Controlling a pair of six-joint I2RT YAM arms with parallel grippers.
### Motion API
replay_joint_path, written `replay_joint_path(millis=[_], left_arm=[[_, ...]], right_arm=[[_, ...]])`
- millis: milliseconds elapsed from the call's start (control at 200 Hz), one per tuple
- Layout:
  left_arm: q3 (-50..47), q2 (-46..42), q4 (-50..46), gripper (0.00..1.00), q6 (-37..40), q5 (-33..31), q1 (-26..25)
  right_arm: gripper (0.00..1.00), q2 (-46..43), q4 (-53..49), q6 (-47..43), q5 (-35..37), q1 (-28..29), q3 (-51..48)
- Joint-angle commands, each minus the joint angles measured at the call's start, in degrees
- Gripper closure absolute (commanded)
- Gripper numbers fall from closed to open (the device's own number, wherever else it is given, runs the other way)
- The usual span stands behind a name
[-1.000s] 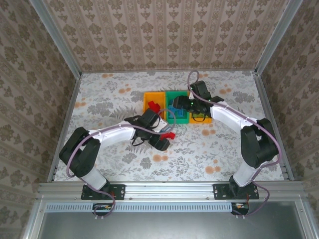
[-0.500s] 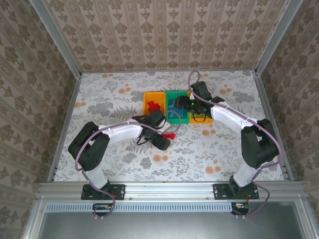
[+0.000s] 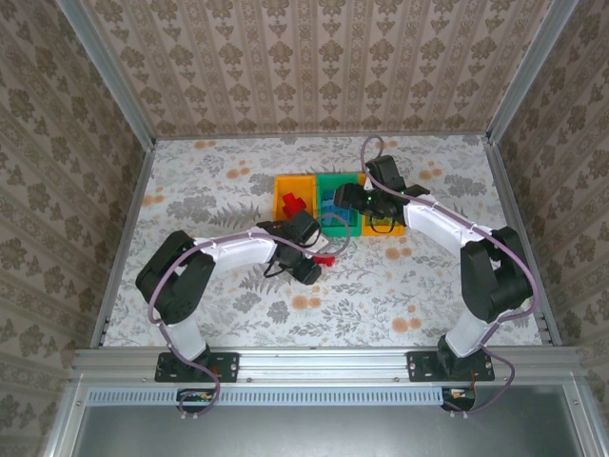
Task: Sort the legos into containers by color
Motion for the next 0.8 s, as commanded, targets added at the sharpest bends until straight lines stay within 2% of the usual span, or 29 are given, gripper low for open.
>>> replay_joint_path(millis=[0, 285, 590, 795], left_arm=[[0.96, -0.4, -2.55, 0.61, 0.74, 0.25, -0.44], [-0.4, -6.44, -5.06, 0.69, 0.76, 0.32, -0.34], [0.99, -10.49, -6.32, 0.74, 0.34, -0.11, 0.47], [3.56, -12.67, -6.33, 0.74, 1.1, -0.22, 4.28]], right_arm=[[0.2, -1.38, -0.77, -0.64, 0.74, -0.37, -0.99], [0.21, -3.48, 0.79, -3.5, 0.02, 0.04, -3.42], [0.2, -9.42, 2.12, -6.66, 3.36, 1.3, -10.5], [0.22, -12.58, 2.75, -9.33, 3.98, 3.39, -15.83]])
